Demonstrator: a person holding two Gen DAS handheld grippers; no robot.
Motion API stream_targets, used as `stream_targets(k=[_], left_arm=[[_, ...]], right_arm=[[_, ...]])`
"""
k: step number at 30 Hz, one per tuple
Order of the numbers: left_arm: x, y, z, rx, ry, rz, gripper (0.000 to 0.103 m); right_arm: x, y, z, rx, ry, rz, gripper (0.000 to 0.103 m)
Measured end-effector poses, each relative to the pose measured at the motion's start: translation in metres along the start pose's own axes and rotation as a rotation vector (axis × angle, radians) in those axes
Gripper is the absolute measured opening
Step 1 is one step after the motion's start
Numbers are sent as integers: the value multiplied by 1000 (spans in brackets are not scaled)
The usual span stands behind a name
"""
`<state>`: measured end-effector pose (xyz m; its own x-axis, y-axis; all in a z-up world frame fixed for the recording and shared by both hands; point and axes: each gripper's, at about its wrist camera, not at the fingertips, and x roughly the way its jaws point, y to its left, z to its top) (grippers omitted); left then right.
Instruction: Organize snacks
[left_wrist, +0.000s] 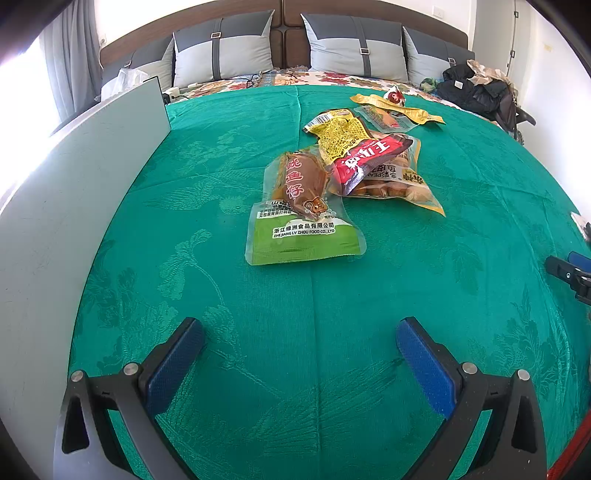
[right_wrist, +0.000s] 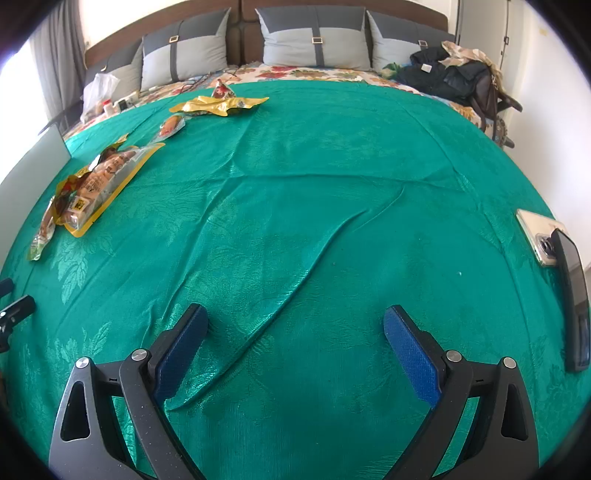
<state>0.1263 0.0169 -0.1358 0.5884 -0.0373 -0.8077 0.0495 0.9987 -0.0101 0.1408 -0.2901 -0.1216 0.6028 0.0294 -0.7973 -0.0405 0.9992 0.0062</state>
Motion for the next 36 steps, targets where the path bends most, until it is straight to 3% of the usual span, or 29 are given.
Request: stream_targets(k=[16, 20, 26, 29, 34, 36], left_arm=[[-2, 1, -1, 4, 4, -10, 103], [-1, 5, 7, 60, 84, -63, 103], [-6, 42, 55, -163, 76, -161, 103], [17, 43, 82, -169, 139, -145, 102], [56, 30, 104, -32, 212, -50, 102], [66, 29, 106, -21, 230, -49, 103]], right_arm=[[0, 0, 0, 0, 0, 1, 98], [0, 0, 0, 0, 0, 1, 98], [0, 0, 0, 0, 0, 1, 98], [0, 0, 0, 0, 0, 1, 98], [0, 0, 0, 0, 0, 1, 98], [0, 0, 0, 0, 0, 1, 98]])
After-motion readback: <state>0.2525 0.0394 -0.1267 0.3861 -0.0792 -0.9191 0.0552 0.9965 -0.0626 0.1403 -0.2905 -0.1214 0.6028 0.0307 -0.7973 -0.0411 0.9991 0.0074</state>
